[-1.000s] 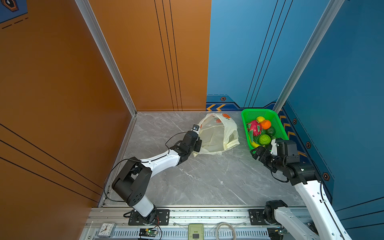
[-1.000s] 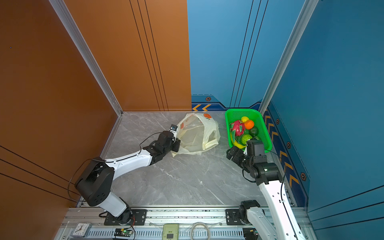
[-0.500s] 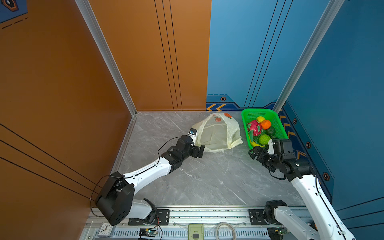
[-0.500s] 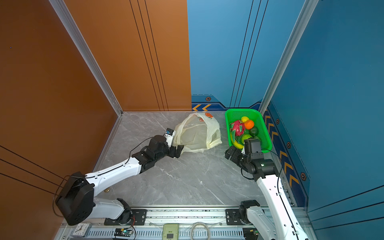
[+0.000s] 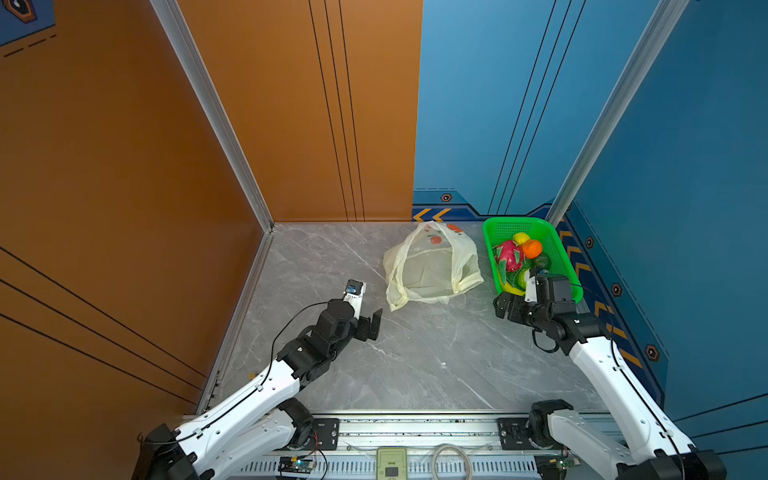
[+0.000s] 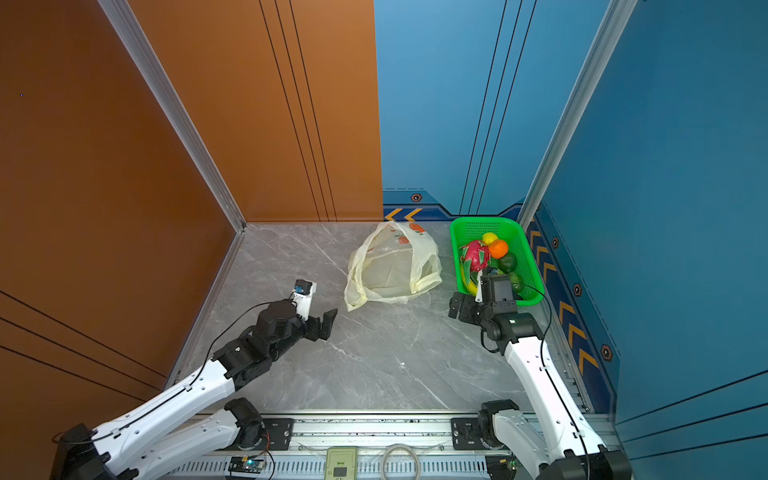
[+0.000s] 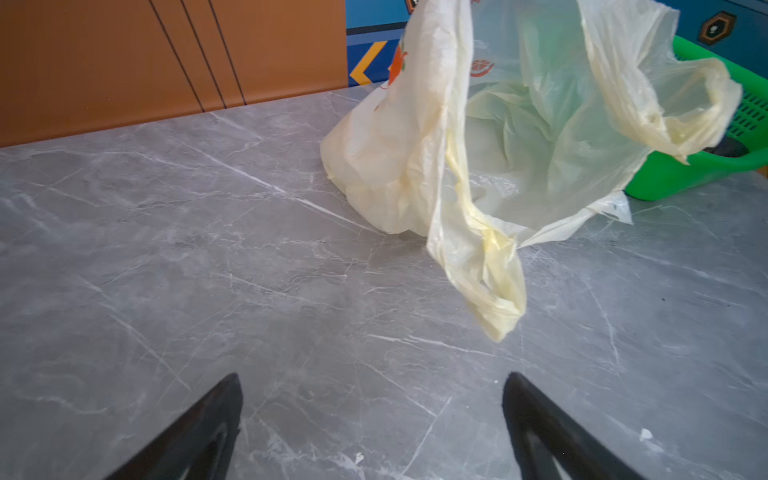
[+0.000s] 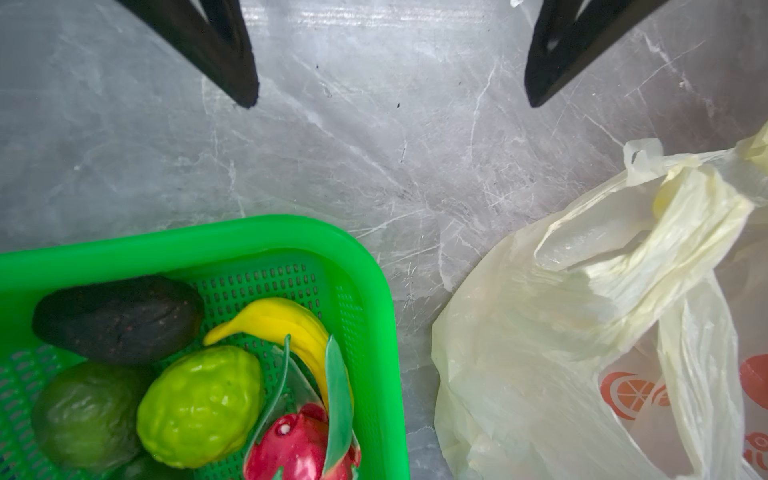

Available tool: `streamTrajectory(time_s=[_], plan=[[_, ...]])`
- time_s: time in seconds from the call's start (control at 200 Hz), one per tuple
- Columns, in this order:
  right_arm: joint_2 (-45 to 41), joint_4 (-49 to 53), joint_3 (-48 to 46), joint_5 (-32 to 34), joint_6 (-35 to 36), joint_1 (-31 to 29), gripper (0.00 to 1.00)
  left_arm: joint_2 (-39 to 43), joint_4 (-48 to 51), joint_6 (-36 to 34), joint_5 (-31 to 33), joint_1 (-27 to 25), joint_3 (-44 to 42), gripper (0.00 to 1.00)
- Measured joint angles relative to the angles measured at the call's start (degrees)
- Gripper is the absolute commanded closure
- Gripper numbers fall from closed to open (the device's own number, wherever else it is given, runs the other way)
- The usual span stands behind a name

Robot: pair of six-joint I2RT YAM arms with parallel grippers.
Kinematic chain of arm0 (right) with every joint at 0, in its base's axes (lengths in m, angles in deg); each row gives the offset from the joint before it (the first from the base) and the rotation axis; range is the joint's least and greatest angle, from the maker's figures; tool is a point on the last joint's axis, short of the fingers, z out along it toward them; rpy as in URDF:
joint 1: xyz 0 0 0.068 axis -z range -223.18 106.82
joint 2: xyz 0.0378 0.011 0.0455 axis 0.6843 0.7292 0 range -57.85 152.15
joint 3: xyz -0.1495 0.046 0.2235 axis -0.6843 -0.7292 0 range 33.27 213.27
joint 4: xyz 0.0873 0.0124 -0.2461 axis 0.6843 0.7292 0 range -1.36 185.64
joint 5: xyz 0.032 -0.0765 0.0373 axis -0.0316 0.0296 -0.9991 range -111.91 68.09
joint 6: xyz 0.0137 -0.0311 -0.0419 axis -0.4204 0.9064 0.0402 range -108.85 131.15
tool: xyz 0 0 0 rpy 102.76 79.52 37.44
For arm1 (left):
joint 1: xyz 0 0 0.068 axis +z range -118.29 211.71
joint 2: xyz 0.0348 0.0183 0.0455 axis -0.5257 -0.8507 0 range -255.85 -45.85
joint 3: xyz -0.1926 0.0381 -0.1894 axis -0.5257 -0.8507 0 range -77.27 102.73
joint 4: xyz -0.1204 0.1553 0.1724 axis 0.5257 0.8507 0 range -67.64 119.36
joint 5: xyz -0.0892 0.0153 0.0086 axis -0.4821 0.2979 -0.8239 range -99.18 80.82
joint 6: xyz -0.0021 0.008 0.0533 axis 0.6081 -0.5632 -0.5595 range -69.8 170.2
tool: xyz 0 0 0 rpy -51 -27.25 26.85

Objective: Untie the knot of the plastic bag and take out the fruit

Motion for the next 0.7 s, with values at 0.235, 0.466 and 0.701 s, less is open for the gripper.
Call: streamTrajectory(time_s=[0.235,0.466,0.701], plan=[[6.47,-15.74,-5.07,2.73,7.06,0.11,0.0,2.08,-2.21,-3.56,5.7,8.17,-4.98,0.02],[13.86,-32.26,-9.55,2.8,10.75,5.27,0.0,-3.91,-15.65,-8.02,7.08,18.84,-9.88,0.02],[20.76,-52.7,-14.01,2.71,13.53,6.82,0.0,-15.32,-31.15,-11.23,6.05,25.94,-12.61,0.01]])
